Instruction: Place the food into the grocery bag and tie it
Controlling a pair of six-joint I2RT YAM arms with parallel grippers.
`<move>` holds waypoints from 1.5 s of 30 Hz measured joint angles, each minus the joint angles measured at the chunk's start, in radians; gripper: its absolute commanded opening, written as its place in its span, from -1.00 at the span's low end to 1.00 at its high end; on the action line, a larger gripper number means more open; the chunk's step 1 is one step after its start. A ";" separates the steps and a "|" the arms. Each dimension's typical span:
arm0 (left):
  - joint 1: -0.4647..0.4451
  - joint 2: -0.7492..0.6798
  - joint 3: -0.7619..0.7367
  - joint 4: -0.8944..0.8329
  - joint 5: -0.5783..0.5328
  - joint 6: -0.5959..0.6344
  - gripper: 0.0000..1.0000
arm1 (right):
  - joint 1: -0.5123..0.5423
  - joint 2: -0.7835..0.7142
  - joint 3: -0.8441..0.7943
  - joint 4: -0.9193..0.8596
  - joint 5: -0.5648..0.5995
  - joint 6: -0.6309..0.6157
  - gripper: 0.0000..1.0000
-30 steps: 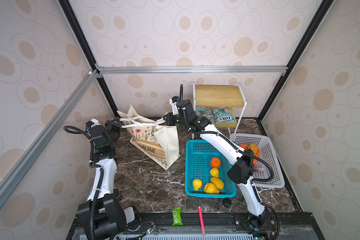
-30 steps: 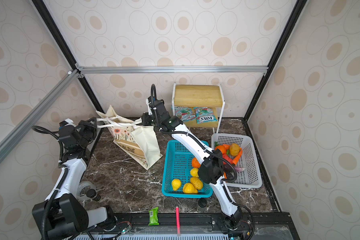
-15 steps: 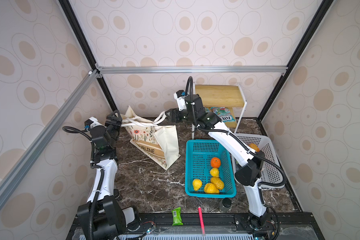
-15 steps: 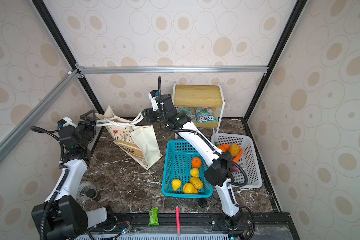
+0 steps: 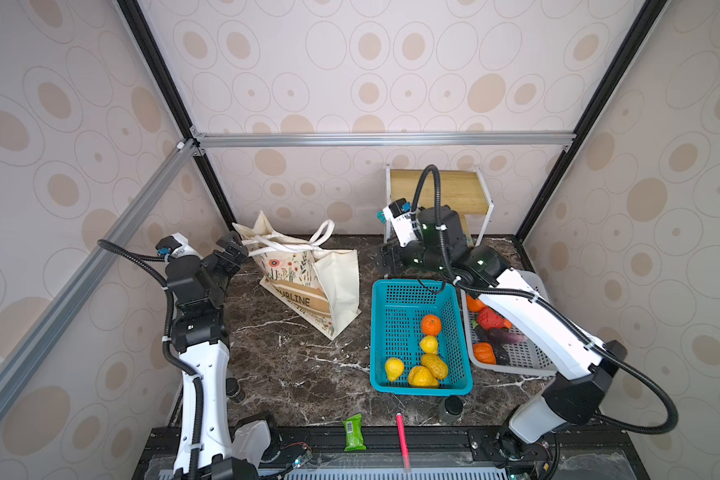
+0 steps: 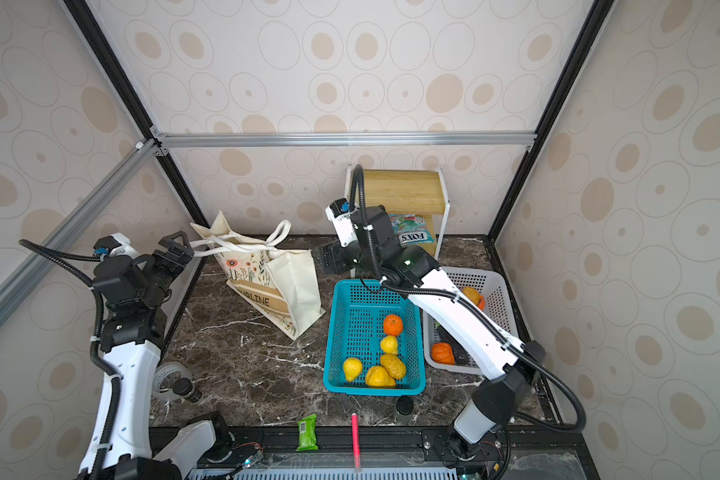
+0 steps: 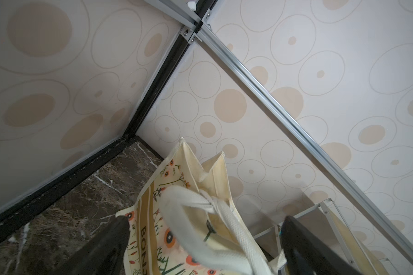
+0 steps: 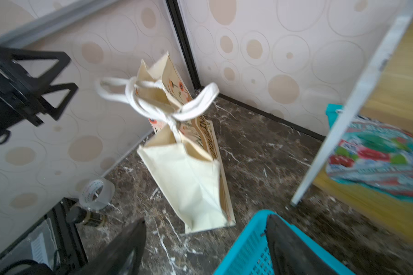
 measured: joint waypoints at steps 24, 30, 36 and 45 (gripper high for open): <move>-0.588 -0.012 -0.553 0.314 -0.666 0.232 0.98 | -0.615 -0.318 -0.885 0.284 0.160 0.090 0.64; -0.595 0.044 -0.635 0.534 -0.789 0.423 0.98 | -0.627 -0.274 -1.046 0.568 0.318 0.004 0.62; -0.581 0.096 -0.723 0.691 -0.802 0.560 0.98 | -0.634 -0.231 -1.162 0.762 0.376 -0.074 0.62; -0.494 0.277 -0.828 0.927 -0.669 0.572 0.98 | -0.646 -0.160 -1.257 0.994 0.373 -0.093 0.63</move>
